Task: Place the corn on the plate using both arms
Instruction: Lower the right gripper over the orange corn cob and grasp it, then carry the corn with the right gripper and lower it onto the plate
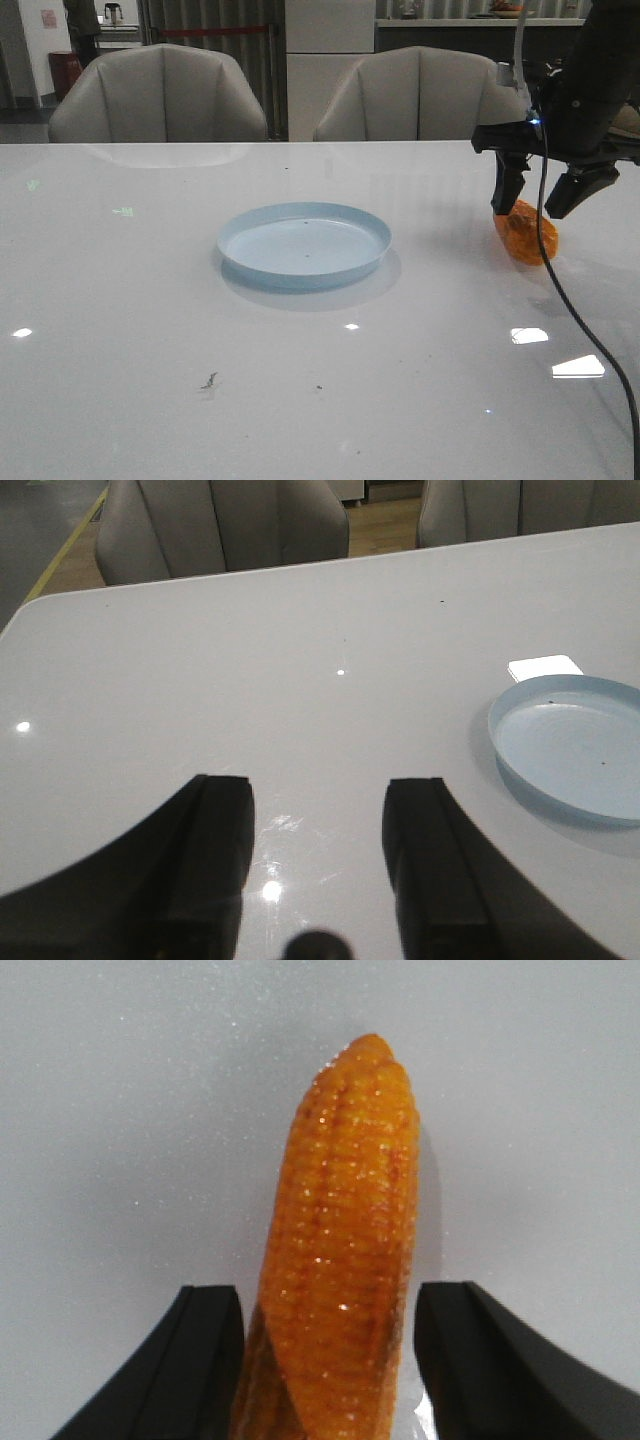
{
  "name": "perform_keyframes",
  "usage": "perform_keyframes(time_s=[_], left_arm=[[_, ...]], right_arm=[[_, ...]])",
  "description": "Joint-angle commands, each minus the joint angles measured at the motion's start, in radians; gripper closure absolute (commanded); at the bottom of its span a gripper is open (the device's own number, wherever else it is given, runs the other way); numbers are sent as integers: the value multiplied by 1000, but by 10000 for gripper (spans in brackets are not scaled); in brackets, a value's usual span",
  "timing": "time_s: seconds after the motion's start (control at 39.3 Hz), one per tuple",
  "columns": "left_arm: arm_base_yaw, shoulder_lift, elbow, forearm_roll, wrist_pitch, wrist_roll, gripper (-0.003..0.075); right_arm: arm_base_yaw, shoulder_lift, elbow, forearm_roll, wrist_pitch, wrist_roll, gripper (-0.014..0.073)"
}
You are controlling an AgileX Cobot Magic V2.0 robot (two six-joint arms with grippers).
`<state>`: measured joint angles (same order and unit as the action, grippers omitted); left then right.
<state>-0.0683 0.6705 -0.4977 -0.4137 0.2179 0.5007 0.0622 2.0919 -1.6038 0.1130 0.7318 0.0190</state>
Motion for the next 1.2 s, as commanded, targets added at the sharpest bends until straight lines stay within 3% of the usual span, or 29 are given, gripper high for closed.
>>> perform_keyframes(time_s=[0.0, 0.23, 0.46, 0.59, 0.89, 1.17], left_arm=[[0, -3, -30, -7, -78, 0, 344], [0, -3, -30, -7, -78, 0, 344], [0, -3, -30, -6, -78, 0, 344], [0, -3, -30, -6, -78, 0, 344], [0, -3, -30, -6, -82, 0, 344], [0, -3, -30, -6, -82, 0, 344]], right_arm=[[-6, -41, -35, -1, -37, 2, 102], [-6, 7, -35, -1, -35, 2, 110], [-2, 6, -77, -1, -21, -19, 253], [21, 6, -175, -1, 4, -74, 264], [170, 6, -396, -1, 113, -109, 264], [330, 23, -405, -1, 179, -109, 264]])
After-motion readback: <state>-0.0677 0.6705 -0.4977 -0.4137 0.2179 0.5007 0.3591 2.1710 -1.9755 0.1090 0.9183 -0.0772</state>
